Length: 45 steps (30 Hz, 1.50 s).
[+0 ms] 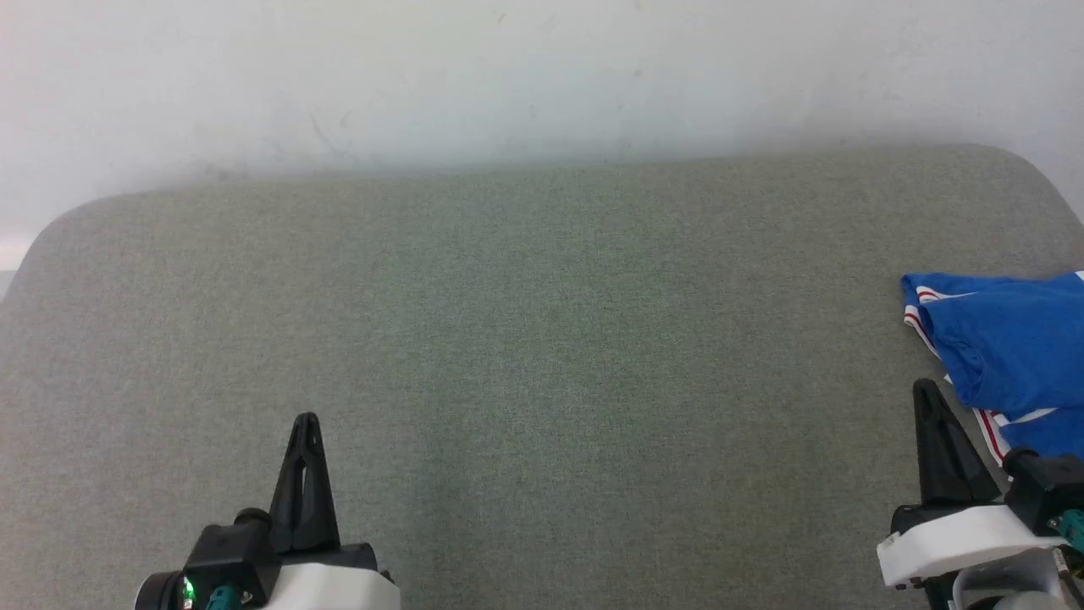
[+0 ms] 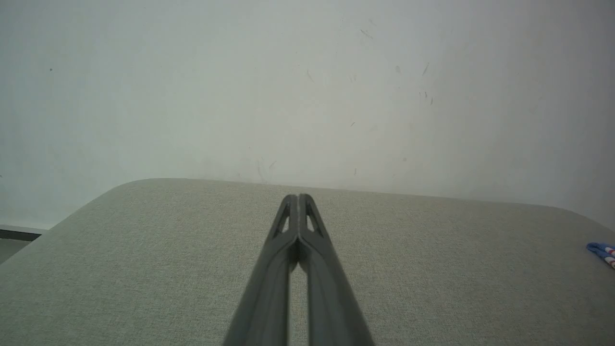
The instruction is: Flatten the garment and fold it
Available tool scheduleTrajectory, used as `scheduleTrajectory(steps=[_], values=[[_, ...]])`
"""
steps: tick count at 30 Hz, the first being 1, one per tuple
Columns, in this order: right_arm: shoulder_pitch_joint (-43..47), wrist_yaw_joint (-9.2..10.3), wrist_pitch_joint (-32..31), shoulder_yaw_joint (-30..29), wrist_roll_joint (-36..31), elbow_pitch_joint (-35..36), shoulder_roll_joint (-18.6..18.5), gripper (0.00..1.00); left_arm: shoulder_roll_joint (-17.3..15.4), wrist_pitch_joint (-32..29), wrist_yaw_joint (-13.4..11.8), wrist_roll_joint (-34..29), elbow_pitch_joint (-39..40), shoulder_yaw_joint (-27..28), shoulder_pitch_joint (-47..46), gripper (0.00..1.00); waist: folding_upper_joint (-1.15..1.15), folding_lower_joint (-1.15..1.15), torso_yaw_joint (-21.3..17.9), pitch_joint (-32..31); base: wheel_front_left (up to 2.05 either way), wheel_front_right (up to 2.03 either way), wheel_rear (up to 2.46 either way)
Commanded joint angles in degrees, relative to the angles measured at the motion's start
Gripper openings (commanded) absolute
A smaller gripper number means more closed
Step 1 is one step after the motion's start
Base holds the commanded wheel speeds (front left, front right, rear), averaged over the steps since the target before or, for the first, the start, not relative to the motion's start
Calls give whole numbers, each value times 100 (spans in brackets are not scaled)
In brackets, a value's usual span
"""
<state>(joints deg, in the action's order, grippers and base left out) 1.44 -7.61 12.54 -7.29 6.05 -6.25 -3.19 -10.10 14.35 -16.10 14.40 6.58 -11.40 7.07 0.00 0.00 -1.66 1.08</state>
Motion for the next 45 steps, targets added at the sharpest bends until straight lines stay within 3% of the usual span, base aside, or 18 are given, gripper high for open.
scheduleTrajectory(steps=[1, 45], values=[[-6, 1, -46, 19, -26, 26, 2, 0, 29, -37, 69, -61, -24, 44, -31, 0, 0, 0, 4, -2, 0, 0, 0], [-57, 5, -491, 280, -239, 246, 13, 0, 284, -552, 636, -569, -257, 447, -280, 0, 0, 0, 63, -41, 0, 0, 0]])
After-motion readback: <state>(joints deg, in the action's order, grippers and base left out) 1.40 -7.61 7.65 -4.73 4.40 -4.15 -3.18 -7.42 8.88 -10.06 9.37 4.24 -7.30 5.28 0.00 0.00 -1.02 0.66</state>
